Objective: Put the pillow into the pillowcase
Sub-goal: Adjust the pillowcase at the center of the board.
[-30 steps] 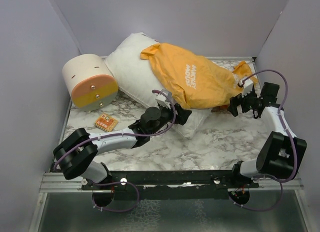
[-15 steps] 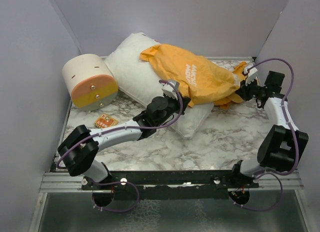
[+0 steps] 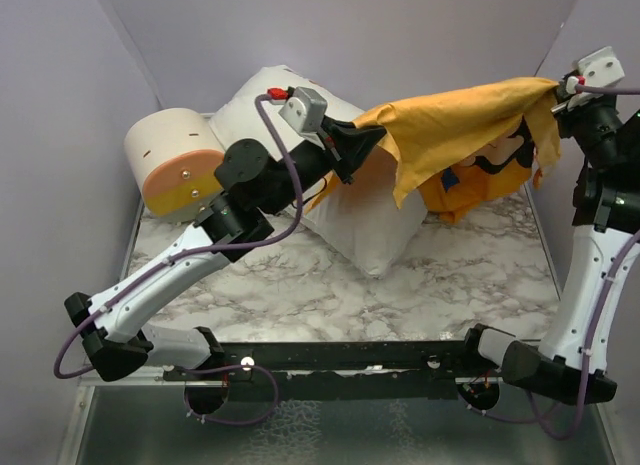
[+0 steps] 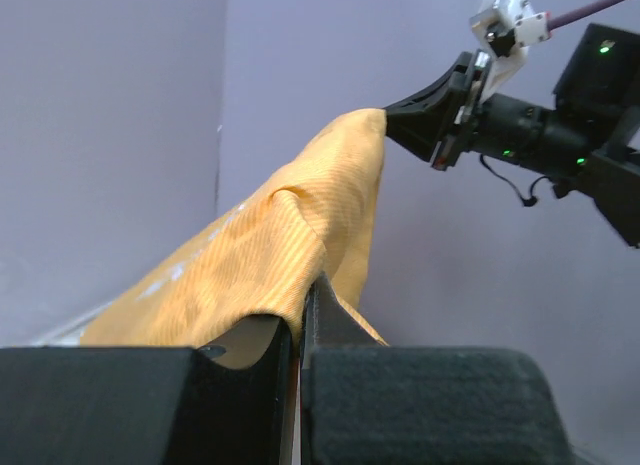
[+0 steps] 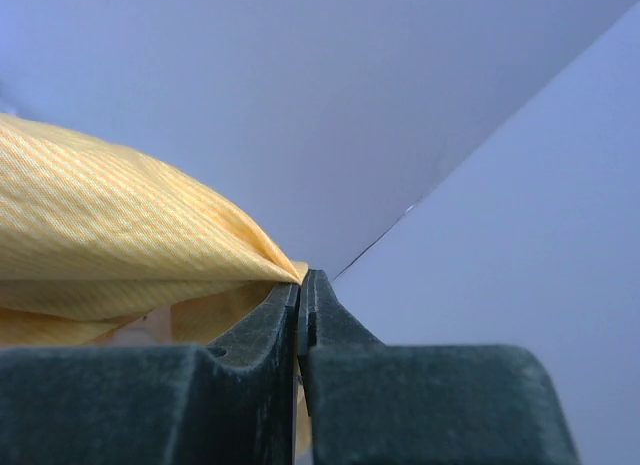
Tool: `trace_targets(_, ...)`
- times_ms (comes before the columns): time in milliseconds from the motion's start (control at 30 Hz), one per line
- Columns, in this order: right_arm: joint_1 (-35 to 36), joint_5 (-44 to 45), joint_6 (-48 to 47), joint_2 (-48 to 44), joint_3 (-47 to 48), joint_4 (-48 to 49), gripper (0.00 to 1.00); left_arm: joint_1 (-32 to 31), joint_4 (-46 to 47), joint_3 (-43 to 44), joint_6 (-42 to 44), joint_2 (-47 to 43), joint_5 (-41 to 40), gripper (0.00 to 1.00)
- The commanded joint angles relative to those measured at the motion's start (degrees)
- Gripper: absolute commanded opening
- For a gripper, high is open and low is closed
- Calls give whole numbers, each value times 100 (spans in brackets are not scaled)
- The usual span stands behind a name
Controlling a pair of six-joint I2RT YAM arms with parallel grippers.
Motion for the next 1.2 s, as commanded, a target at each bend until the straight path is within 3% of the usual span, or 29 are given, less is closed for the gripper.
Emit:
trace_targets(0, -43, 673, 176, -251, 990, -129, 1, -19, -218, 527, -110, -172, 1160, 0)
trace_targets(233, -40, 378, 269, -243, 1797, -458, 1, -21, 378, 395, -667, -298, 1616, 0)
trace_targets(433, -43, -651, 424, -152, 1119, -386, 8, 68, 188, 95, -453, -248, 650, 0)
trace_targets(533, -43, -1035, 523, 49, 565, -206, 10, 560, -15, 37, -763, -9, 424, 0)
trace_targets(633, -43, -1291, 717, 479, 206, -12, 9, 1536, -12, -22, -1592, 408, 824, 0)
trace_targets(800, 194, -1263, 1005, 1764, 497, -104, 8, 2702, 228, 268, -2442, 1438, 1310, 0)
trace_targets(967, 426, -1408, 1151, 2310, 562, -247, 10, 3280, 338, 705, -2856, 2168, 1611, 0)
trace_targets(1100, 431, -1591, 1185, 2099, 77, -112, 11, 3569, 433, 790, -2938, 2182, 1606, 0)
trace_targets(1167, 428, -1713, 1007, 1942, -174, -203, 21, 3696, 406, 815, -2880, 2109, 1593, 0)
